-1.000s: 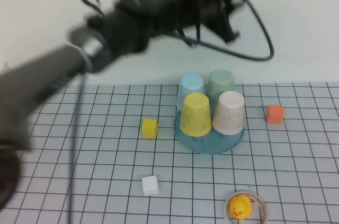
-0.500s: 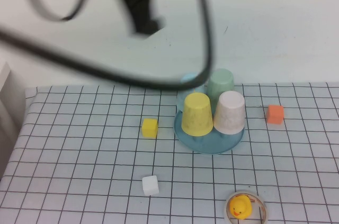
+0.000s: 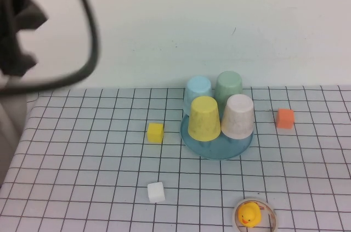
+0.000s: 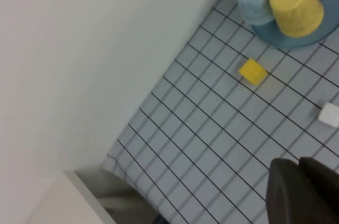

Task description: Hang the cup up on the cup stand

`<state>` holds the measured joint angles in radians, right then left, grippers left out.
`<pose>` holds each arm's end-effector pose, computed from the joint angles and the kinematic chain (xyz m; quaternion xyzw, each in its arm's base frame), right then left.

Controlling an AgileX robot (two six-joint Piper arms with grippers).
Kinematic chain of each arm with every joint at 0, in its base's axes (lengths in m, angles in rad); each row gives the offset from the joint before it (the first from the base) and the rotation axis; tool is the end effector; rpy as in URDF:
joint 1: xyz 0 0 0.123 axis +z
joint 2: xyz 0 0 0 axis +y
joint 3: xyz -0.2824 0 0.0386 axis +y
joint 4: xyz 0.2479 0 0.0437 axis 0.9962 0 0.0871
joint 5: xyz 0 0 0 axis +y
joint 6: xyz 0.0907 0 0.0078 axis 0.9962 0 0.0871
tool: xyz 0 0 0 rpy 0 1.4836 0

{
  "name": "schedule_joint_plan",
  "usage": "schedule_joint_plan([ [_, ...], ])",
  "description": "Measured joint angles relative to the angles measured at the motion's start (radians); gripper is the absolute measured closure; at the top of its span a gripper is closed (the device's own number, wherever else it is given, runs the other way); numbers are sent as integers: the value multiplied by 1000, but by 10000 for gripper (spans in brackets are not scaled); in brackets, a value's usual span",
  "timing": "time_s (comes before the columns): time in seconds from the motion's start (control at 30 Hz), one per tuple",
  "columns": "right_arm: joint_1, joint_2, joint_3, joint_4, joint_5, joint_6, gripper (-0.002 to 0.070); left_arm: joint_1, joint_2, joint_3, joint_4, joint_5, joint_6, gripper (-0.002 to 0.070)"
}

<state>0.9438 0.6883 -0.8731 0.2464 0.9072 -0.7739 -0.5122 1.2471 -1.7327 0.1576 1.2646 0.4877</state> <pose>0.0531 0.1031 0.3687 -0.6550 0.5968 0.1581 0.4357 0.1941 -0.0935 0.5001 0.4233 0.7968 0.0728 0.4251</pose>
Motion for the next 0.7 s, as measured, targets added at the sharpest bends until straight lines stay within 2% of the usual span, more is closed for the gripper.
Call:
schedule_joint_plan([
  [0.1, 0, 28, -4, -246, 80, 207, 678, 0, -98, 110, 14, 0, -49, 675],
  [0.23, 0, 16, 64, -428, 65, 385, 678, 0, -256, 329, 18, -68, -93, 675],
  [0.5, 0, -140, 321, -488, -124, 599, 678, 0, -638, 904, 20, -519, -243, 675],
  [0.7, 0, -260, 453, -493, -279, 651, 678, 0, -878, 1294, 3, -829, -318, 675],
])
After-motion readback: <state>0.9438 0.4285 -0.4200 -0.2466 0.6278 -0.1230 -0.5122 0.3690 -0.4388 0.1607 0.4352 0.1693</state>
